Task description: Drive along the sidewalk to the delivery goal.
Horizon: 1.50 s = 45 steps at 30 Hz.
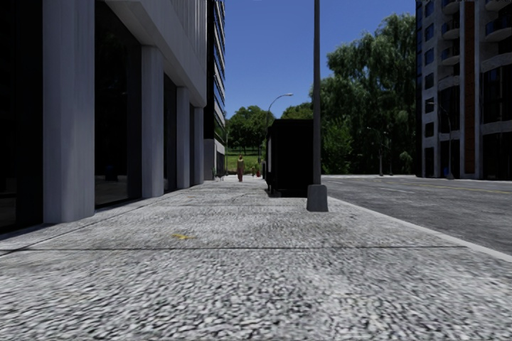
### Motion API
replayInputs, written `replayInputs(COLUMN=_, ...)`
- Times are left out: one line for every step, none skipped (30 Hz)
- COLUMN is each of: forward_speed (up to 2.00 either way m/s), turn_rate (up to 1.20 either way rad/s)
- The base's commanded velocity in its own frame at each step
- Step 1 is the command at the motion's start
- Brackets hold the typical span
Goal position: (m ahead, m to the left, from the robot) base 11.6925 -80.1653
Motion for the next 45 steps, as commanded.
replayInputs(forward_speed=2.0, turn_rate=0.51)
replayInputs(forward_speed=2.0, turn_rate=0.51)
replayInputs(forward_speed=2.0, turn_rate=0.45)
replayInputs(forward_speed=2.0, turn_rate=0.37)
replayInputs(forward_speed=2.0, turn_rate=0.37)
replayInputs(forward_speed=2.0, turn_rate=0.33)
replayInputs(forward_speed=2.0, turn_rate=0.32)
replayInputs(forward_speed=2.0, turn_rate=0.31)
replayInputs(forward_speed=2.0, turn_rate=0.31)
replayInputs(forward_speed=2.0, turn_rate=0.31)
replayInputs(forward_speed=2.0, turn_rate=0.3)
replayInputs(forward_speed=2.0, turn_rate=0.28)
replayInputs(forward_speed=2.0, turn_rate=0.26)
replayInputs(forward_speed=2.0, turn_rate=0.25)
replayInputs(forward_speed=2.0, turn_rate=0.25)
replayInputs(forward_speed=2.0, turn_rate=0.25)
replayInputs(forward_speed=2.0, turn_rate=0.25)
replayInputs(forward_speed=2.0, turn_rate=0.32)
replayInputs(forward_speed=2.0, turn_rate=0.32)
replayInputs(forward_speed=2.0, turn_rate=0.36)
replayInputs(forward_speed=2.0, turn_rate=0.37)
replayInputs(forward_speed=2.0, turn_rate=0.37)
replayInputs(forward_speed=2.0, turn_rate=0.37)
replayInputs(forward_speed=2.0, turn_rate=0.37)
replayInputs(forward_speed=2.0, turn_rate=0.37)
replayInputs(forward_speed=2.0, turn_rate=0.37)
replayInputs(forward_speed=2.0, turn_rate=0.37)
replayInputs(forward_speed=2.0, turn_rate=0.37)
replayInputs(forward_speed=2.0, turn_rate=0.37)
replayInputs(forward_speed=2.0, turn_rate=0.34)
replayInputs(forward_speed=2.0, turn_rate=0.22)
replayInputs(forward_speed=2.0, turn_rate=0.09)
replayInputs(forward_speed=2.0, turn_rate=0.09)
replayInputs(forward_speed=2.0, turn_rate=0.0)
replayInputs(forward_speed=2.0, turn_rate=0.0)
replayInputs(forward_speed=2.0, turn_rate=0.0)
replayInputs(forward_speed=2.0, turn_rate=0.0)
replayInputs(forward_speed=2.0, turn_rate=0.0)
replayInputs(forward_speed=2.0, turn_rate=0.0)
replayInputs(forward_speed=2.0, turn_rate=0.0)
replayInputs(forward_speed=2.0, turn_rate=0.0)
replayInputs(forward_speed=2.0, turn_rate=0.0)
replayInputs(forward_speed=2.0, turn_rate=0.0)
replayInputs(forward_speed=2.0, turn_rate=0.0)
replayInputs(forward_speed=2.0, turn_rate=0.0)
